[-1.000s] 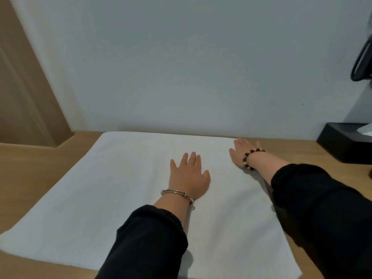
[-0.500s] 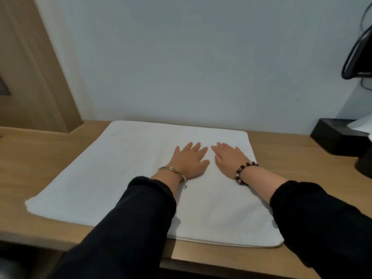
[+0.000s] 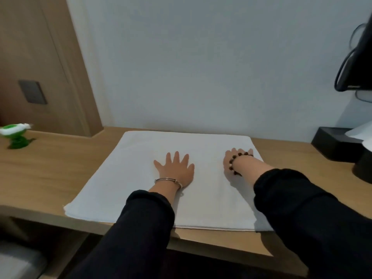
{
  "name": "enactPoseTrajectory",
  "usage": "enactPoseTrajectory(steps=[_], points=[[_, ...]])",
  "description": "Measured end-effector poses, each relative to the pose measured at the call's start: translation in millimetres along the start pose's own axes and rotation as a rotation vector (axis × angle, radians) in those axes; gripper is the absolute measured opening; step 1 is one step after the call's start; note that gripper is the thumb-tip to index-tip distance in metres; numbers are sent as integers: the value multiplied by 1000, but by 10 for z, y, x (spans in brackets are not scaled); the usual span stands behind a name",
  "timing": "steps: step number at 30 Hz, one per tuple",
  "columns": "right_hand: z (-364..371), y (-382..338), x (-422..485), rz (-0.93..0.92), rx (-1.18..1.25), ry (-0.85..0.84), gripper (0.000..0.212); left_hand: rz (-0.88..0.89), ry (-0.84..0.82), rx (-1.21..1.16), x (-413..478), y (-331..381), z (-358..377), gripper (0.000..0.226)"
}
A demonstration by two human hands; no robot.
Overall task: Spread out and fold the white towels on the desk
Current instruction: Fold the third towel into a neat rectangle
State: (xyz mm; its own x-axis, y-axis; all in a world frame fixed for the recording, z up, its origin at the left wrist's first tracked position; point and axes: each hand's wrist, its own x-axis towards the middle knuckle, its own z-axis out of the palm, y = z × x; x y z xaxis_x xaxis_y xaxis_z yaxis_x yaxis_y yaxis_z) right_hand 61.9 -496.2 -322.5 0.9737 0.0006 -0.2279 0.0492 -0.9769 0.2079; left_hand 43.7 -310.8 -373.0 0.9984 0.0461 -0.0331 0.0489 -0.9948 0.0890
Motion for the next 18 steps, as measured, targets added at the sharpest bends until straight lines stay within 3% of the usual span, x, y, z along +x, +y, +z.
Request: enactPoseTrajectory(steps=[2, 5, 14, 18], points=[[59, -288, -97, -7, 135, 27, 81, -22, 27, -3, -67, 136, 27, 53], [322, -402, -231, 34, 339, 83, 58, -58, 39, 1, -110, 189, 39, 53], [777, 276, -676, 306, 372, 145, 57, -100, 66, -17, -116, 175, 39, 55], [810, 285, -790, 357, 370, 135, 57, -24, 2, -21, -108, 108, 7, 54]])
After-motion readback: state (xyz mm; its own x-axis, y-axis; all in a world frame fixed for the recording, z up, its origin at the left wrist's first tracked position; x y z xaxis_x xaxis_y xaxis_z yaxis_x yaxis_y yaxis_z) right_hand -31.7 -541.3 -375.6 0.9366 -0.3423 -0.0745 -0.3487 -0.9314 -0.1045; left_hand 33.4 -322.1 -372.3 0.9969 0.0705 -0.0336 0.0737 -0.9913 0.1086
